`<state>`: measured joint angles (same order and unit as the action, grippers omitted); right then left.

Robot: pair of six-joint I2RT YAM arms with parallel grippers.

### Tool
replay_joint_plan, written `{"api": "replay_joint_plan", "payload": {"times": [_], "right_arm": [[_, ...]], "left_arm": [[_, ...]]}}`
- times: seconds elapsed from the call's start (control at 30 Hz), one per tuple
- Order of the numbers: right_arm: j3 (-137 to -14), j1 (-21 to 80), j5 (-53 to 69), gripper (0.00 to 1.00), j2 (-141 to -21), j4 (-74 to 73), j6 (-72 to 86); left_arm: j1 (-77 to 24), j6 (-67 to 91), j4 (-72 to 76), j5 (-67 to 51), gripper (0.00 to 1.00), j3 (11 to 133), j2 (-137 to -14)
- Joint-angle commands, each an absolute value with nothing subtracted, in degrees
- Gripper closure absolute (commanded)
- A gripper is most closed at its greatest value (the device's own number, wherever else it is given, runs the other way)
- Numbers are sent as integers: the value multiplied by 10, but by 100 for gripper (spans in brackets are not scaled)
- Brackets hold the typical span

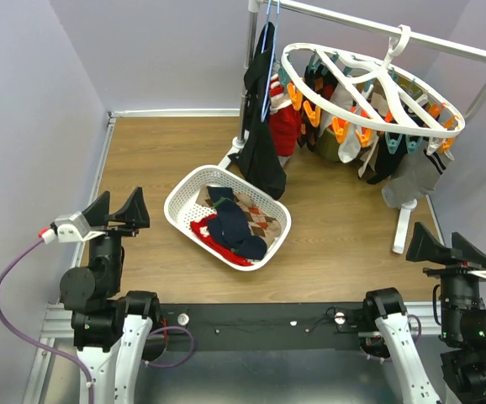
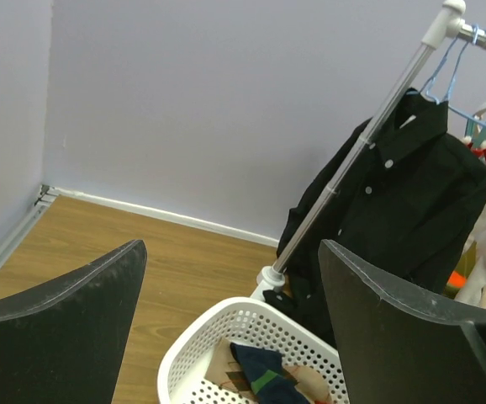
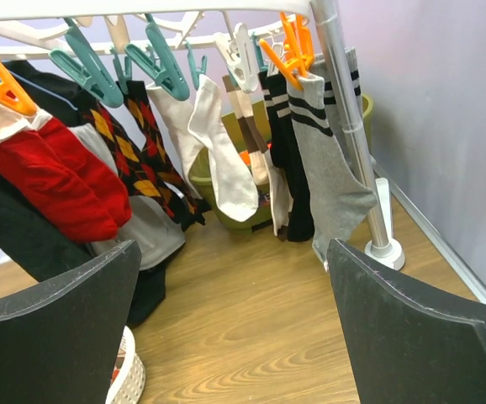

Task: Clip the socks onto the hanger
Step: Open the clamp at the hanger.

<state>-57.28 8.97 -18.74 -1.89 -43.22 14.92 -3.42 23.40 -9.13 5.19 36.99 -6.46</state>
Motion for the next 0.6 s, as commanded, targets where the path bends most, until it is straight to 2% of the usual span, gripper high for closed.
{"api": "replay_joint_plan", "payload": {"times": [0.0,0.2,0.57], "right_arm": [[-573,87,-193,0,-34,-416,139],[-570,87,-221,0,-58,-389,128],[-625,87,-128,0,-220,-391,117]], "left_arm": [[-31,218,-48,4,8,356,-94],[-31,210,-26,-61,8,335,-146],[-50,202,-32,-98,7,322,-170]]}}
